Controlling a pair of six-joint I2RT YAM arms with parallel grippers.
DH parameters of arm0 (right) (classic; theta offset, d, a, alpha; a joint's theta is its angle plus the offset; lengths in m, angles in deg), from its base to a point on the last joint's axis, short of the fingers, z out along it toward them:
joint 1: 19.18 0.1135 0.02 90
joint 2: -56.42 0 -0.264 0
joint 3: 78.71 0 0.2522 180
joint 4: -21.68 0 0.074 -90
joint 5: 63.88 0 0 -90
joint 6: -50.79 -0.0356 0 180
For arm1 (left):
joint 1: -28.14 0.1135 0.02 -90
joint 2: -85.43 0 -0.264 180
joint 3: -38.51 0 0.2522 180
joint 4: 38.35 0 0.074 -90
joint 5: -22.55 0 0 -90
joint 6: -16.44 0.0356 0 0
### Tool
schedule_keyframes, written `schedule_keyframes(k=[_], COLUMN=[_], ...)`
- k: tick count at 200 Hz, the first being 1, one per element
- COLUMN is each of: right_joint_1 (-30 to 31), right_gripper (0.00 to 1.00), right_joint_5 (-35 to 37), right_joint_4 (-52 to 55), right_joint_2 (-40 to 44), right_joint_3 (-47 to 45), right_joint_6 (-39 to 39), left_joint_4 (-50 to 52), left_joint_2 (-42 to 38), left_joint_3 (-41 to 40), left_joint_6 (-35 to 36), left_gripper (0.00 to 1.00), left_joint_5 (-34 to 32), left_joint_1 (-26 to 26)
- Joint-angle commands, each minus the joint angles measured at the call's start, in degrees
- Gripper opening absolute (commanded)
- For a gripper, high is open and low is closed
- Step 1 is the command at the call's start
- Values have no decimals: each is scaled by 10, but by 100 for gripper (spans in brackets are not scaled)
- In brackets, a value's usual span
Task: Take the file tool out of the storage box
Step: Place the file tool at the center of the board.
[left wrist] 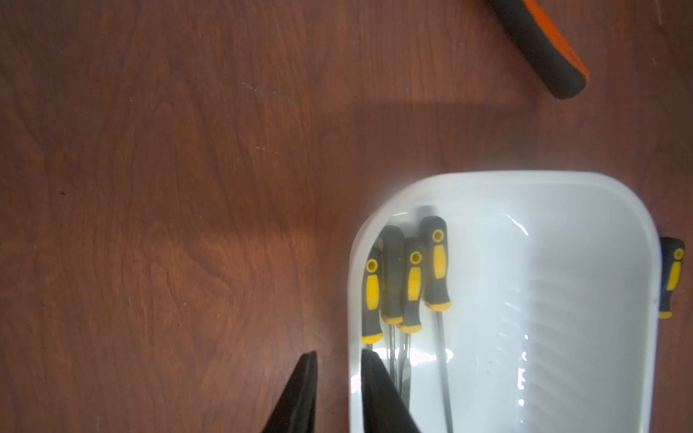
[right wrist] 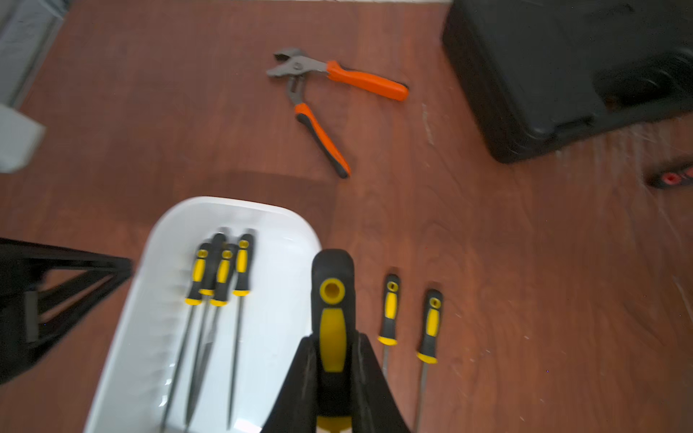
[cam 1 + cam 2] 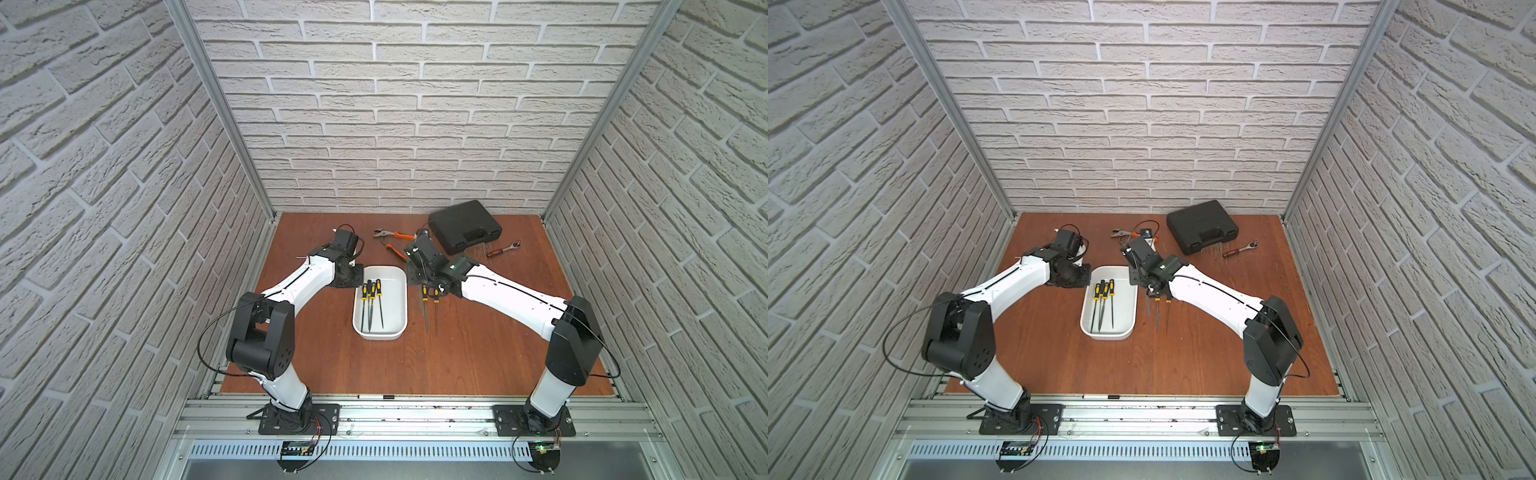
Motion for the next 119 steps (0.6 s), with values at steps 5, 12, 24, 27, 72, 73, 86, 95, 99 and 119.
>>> schedule_keyframes(k=[5, 12, 24, 27, 72, 73, 86, 95, 99, 119], right_joint_1=[-32, -39, -51, -53, -83, -84, -87, -88, -88, -90], right_gripper=[2, 2, 3, 2, 2, 2, 2, 2, 2, 2], right_joint_5=[42, 43, 41, 41, 18, 17, 4, -4, -7, -18], right_joint_4=[-20, -20, -24, -25, -40, -41, -47, -53, -54, -57], right_joint_2=[31, 34, 34, 34, -6, -7, -25, -35, -40, -62], right_joint_3=[-69, -83, -106, -111, -135, -135, -132, -130, -127, -115], right_joint_6=[-29, -32, -36, -37, -28, -28, -24, -19, -20, -19], left_joint_4=[-16, -16, -15, -15, -11, -11, -8, -6, -6, -6], left_joint_2=[-12, -12, -11, -10, -8, -8, -7, -7, -6, -9], left_joint_3=[-6, -6, -4, -4, -1, -2, 1, 2, 2, 1], left_joint_6=[2, 3, 3, 3, 5, 5, 5, 5, 5, 4], left_gripper=[28, 28, 28, 28, 28, 28, 28, 28, 28, 28], left_joint_5=[8, 8, 8, 8, 8, 8, 8, 8, 8, 7], left_joint_1=[2, 2, 2, 3, 3, 3, 2, 2, 3, 2])
